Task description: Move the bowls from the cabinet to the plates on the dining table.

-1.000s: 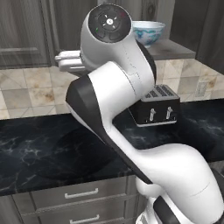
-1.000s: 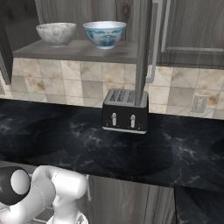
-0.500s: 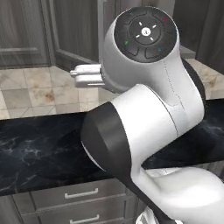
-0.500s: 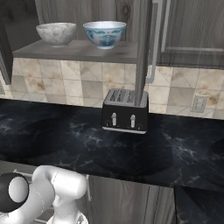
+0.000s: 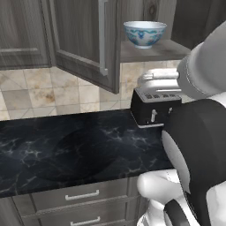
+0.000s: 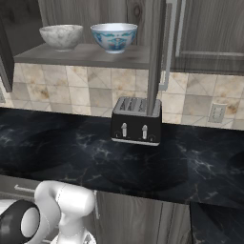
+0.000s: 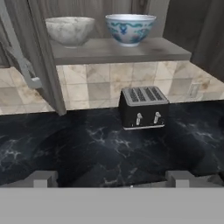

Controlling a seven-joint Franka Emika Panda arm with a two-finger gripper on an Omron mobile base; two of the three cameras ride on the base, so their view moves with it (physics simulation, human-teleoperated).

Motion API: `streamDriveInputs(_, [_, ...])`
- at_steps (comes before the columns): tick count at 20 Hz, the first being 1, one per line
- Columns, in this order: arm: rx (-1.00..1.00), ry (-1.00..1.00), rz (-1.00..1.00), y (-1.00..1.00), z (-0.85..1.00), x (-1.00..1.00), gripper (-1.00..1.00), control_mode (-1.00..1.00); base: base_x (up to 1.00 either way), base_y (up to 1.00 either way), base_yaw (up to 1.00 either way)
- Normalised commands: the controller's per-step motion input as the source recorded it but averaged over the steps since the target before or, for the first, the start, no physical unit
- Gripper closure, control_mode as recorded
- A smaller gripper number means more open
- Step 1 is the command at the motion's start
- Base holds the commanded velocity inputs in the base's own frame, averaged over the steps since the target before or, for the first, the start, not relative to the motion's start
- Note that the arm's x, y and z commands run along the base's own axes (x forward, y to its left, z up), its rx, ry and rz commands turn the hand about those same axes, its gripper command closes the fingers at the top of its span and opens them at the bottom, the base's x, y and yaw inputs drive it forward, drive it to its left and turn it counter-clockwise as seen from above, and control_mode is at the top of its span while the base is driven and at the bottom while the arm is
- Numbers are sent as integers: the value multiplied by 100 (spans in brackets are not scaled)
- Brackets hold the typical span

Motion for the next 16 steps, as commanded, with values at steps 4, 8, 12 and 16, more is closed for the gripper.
streamDriveInputs(4, [0, 3, 0, -100, -31, 31, -100, -100, 0, 0, 0])
streamDriveInputs(8, [1, 6, 0, -94, -34, 80, -100, -100, 0, 0, 0])
streamDriveInputs(12, [2, 0, 0, -43, -8, 94, -100, -100, 0, 0, 0])
streamDriveInputs(16, [1, 0, 0, -22, 0, 97, -100, -100, 0, 0, 0])
